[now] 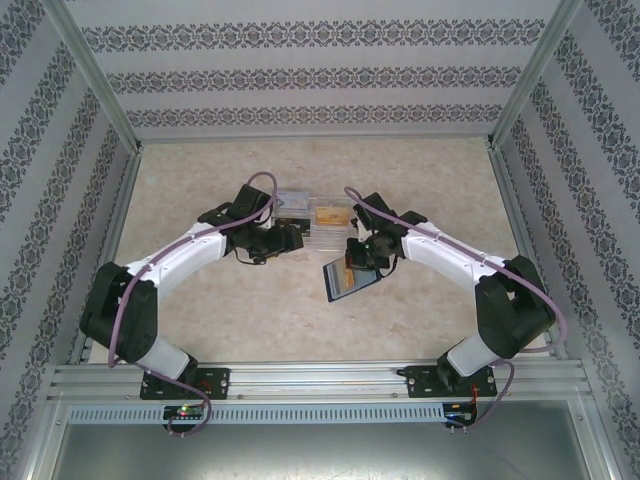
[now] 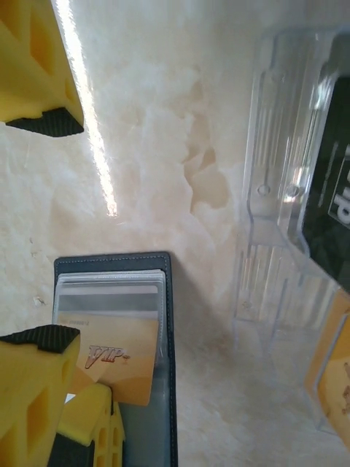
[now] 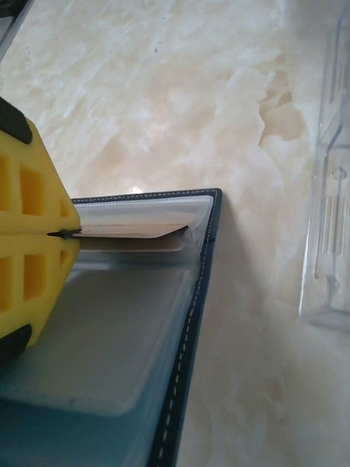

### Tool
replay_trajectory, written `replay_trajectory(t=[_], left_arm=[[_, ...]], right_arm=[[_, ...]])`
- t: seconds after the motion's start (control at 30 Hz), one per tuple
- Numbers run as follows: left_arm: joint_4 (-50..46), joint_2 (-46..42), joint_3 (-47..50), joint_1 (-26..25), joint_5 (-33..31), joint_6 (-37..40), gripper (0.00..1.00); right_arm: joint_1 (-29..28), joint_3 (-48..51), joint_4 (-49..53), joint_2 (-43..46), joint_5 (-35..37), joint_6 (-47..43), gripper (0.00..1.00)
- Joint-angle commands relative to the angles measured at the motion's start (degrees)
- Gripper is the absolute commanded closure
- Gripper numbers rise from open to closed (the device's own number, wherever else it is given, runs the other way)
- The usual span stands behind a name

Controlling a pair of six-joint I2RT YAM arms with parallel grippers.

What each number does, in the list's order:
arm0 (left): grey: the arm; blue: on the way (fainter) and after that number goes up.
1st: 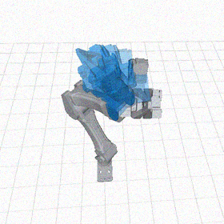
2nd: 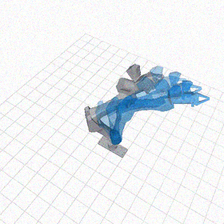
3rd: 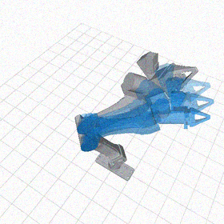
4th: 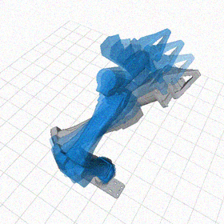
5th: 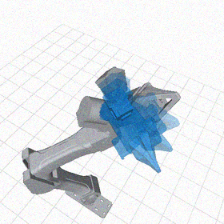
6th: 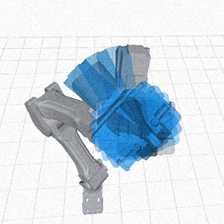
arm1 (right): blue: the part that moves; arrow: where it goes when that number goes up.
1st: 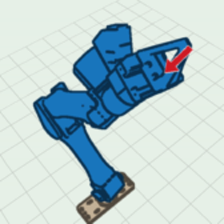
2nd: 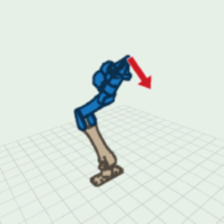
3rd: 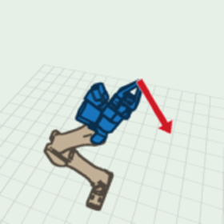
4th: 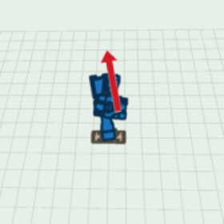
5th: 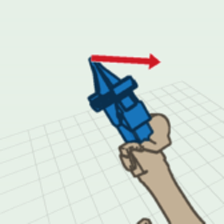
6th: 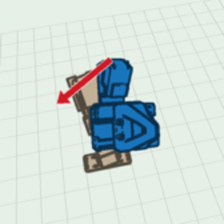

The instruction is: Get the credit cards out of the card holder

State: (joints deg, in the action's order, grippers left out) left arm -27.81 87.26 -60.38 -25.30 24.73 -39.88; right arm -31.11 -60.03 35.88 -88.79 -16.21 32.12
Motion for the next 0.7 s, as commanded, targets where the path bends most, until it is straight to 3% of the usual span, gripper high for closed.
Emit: replay_trajectory(t=[0.0,0.1,0.3,0.53,0.67], left_arm=[[-1.9,-1.4,2.0,0.9,-1.2,-0.4,0.23],[-0.1,-1.1,2.7,0.9,0.9,-1.1,0.22],[2.3,0.3,3.3,0.8,3.1,-1.9,0.21],[2.5,0.8,3.4,0.9,3.2,-1.9,0.21],[-2.9,0.1,1.4,1.0,-2.8,0.3,0.12]], right_arm=[[1.2,0.7,-1.3,-1.0,-4.1,-1.3,1.00],[0.1,2.1,-7.7,-2.9,-9.4,1.6,1.00],[-1.8,3.5,-15.5,-3.5,-11.7,7.0,1.00],[0.1,2.0,-6.6,-1.9,-5.7,1.5,1.00],[0.3,0.1,-2.1,1.2,-3.2,-5.1,1.00]])
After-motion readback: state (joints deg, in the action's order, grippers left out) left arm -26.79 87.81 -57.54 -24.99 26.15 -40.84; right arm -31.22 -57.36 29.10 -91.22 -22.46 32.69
